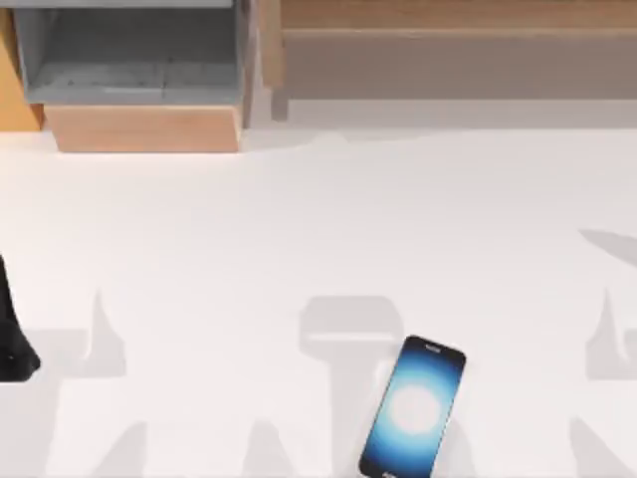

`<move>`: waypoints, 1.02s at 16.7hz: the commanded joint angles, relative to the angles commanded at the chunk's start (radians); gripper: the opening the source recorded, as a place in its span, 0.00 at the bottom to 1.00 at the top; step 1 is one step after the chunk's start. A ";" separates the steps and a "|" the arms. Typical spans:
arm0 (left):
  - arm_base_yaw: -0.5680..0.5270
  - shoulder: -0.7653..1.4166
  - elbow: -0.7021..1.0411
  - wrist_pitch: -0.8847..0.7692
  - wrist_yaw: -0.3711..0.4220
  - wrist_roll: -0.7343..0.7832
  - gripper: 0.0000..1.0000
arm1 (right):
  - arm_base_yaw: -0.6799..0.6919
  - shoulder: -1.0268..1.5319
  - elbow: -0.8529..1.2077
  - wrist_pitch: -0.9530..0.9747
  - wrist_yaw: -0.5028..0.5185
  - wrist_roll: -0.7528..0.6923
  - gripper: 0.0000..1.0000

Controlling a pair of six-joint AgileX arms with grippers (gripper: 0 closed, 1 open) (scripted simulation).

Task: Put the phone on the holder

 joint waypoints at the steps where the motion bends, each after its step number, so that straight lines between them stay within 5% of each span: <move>1: 0.000 0.000 0.000 0.000 0.000 0.000 1.00 | 0.000 0.000 0.000 0.000 0.000 0.000 1.00; 8: 0.000 0.000 0.000 0.000 0.000 0.000 1.00 | 0.122 0.219 0.197 -0.142 -0.001 0.184 1.00; 17: 0.000 0.000 0.000 0.000 0.000 0.000 1.00 | 0.491 1.133 0.771 -0.613 0.001 0.737 1.00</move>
